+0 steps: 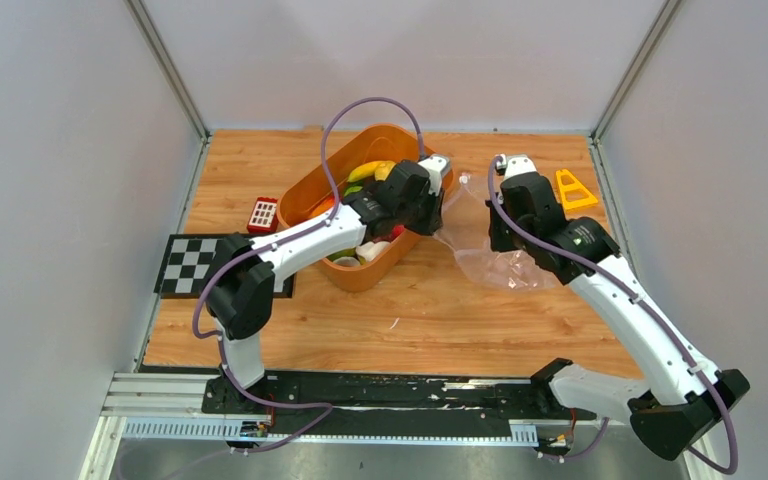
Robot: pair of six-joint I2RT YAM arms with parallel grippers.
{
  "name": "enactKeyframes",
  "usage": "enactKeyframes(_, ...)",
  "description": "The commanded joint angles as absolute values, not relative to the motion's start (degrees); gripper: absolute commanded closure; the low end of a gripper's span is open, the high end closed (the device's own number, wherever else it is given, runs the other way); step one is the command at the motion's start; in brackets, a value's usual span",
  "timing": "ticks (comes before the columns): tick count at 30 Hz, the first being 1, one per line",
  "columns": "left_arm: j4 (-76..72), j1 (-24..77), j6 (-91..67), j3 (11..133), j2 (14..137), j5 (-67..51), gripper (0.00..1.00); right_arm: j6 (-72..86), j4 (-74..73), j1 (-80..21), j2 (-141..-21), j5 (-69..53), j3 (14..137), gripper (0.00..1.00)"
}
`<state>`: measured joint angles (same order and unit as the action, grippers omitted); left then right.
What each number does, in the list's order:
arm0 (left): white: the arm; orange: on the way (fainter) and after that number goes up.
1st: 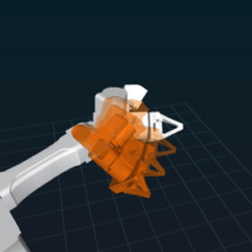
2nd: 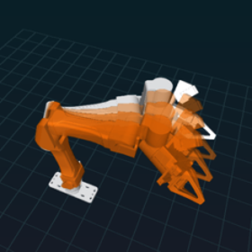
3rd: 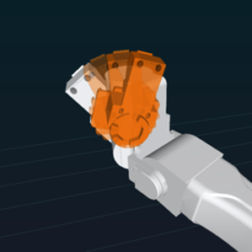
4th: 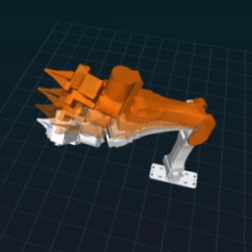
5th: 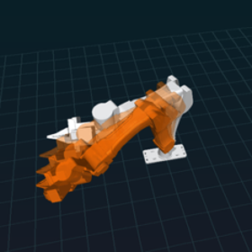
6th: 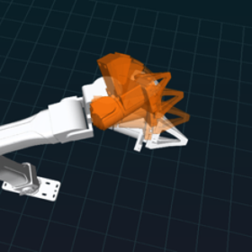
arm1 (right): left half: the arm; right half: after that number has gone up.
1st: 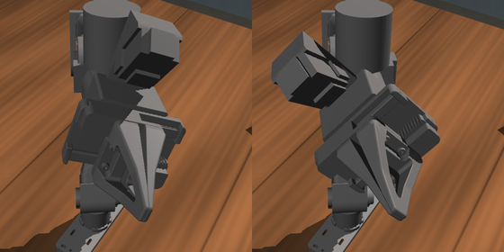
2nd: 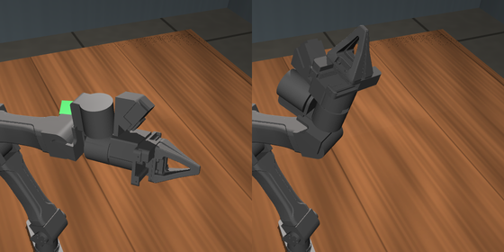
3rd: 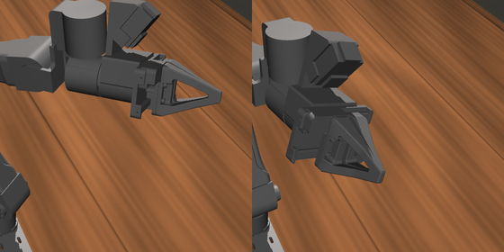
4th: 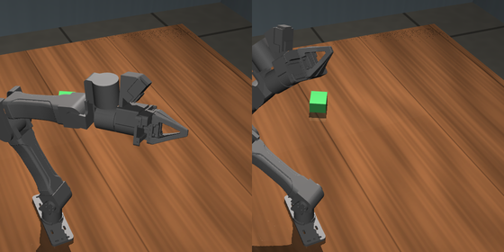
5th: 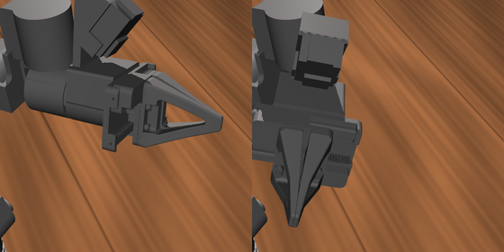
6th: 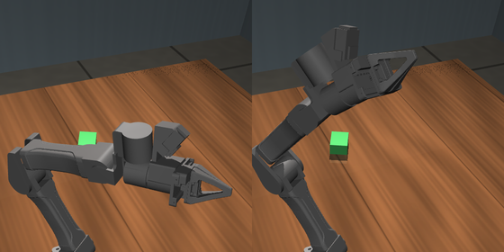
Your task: Place the food in the zip-top bag and seal the zipper
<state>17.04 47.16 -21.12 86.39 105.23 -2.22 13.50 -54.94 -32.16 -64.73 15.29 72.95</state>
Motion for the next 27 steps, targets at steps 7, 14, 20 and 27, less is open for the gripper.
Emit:
enactKeyframes(7, 9.73, 46.69, -21.79, 85.61, 101.63, -12.56, 0.4, 15.45, -49.16, -31.86, -63.42, 15.85, 69.53, 1.0)
enactKeyframes(14, 13.39, 46.43, -19.59, 86.59, 98.07, -12.3, 0.2, 16.2, -45.96, -31.37, -64.77, 15.25, 68.58, 1.0)
enactKeyframes(20, 15.27, 45.57, -17.88, 84.96, 93.93, -8.29, 0.16, 16.75, -43.78, -30.83, -64.69, 14.72, 67.97, 1.0)
enactKeyframes(27, 14.39, 38.08, -15.84, 82.34, 91.47, -3.28, 0.07, 16.58, -41.92, -30.32, -64.34, 12.65, 66.79, 1.0)
